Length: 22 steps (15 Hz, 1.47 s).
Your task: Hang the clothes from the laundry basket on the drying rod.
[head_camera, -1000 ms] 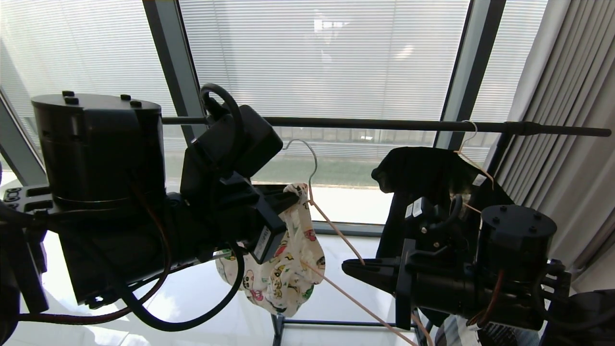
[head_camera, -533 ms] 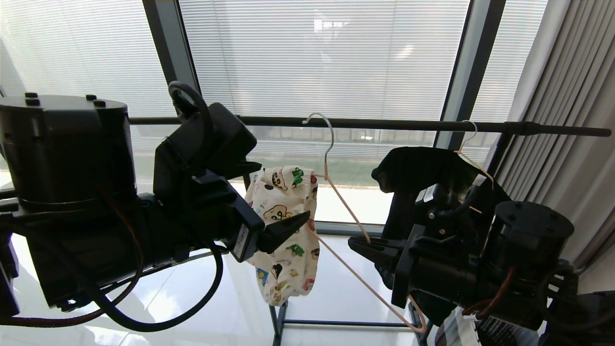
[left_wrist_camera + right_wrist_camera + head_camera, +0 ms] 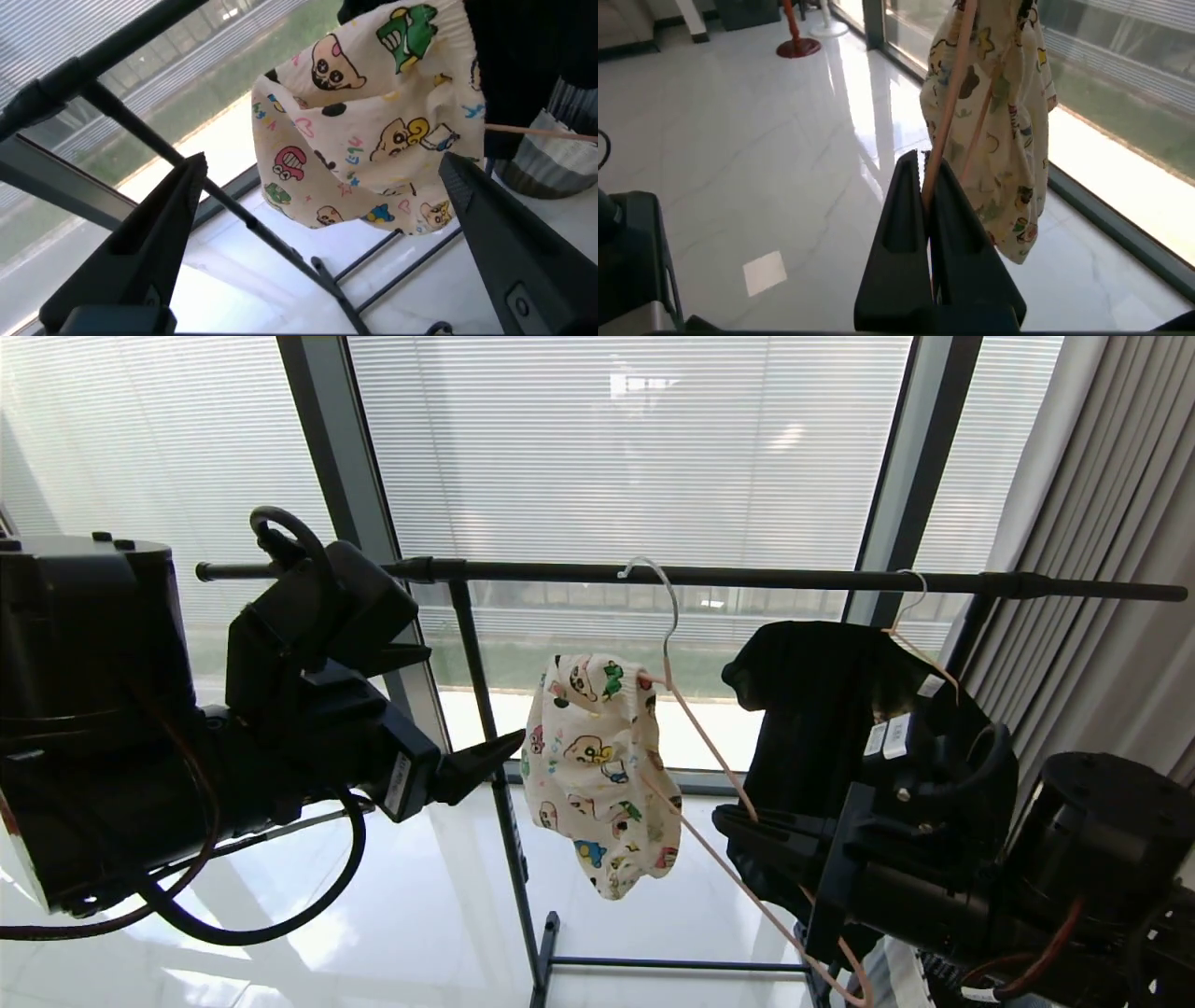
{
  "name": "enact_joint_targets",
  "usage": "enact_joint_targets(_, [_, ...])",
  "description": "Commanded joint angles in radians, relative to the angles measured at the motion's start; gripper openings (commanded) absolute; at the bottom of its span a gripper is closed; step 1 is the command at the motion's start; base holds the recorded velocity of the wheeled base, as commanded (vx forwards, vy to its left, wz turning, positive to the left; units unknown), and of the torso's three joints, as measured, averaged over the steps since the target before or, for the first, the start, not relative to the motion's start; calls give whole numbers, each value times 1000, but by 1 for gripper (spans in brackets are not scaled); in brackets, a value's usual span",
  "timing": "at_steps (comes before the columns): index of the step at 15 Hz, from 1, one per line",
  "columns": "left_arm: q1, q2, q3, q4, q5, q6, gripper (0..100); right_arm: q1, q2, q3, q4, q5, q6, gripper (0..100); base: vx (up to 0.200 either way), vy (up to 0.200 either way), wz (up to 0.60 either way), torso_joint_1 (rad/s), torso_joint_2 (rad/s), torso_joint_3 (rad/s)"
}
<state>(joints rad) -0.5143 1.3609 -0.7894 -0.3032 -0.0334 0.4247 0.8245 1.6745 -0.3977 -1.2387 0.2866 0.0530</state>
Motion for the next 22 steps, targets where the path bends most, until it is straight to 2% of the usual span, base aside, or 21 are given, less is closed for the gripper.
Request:
enact_joint_targets(1, [0, -14, 79, -8, -57, 25, 100, 1, -82, 62, -1, 39, -24, 0, 0, 0, 0, 0, 0, 0])
enact_joint_targets(3, [2, -11, 142, -34, -143, 86, 100, 1, -130, 103, -1, 103, -65, 0, 0, 0, 0, 0, 0, 0])
enact_joint_targets(6, [28, 41, 176, -105, -209, 184, 100, 1, -170, 164, -1, 149, -124, 0, 0, 0, 0, 0, 0, 0])
enact_joint_targets(9, [33, 124, 163, -264, -227, 194, 100, 1, -203, 227, -1, 189, -165, 0, 0, 0, 0, 0, 0, 0])
enact_joint_targets(10, [33, 127, 163, -278, -229, 195, 100, 1, -208, 229, -1, 192, -170, 0, 0, 0, 0, 0, 0, 0])
enact_joint_targets(12, [30, 121, 173, -280, -230, 195, 100, 1, -213, 230, -1, 207, -177, 0, 0, 0, 0, 0, 0, 0])
enact_joint_targets(16, [-29, 121, 168, -283, -250, 200, 100, 1, -211, 276, -1, 295, -265, 0, 0, 0, 0, 0, 0, 0])
enact_joint_targets(22, [-122, 112, 185, -280, -252, 200, 100, 1, -210, 292, 1, 304, -289, 0, 0, 0, 0, 0, 0, 0])
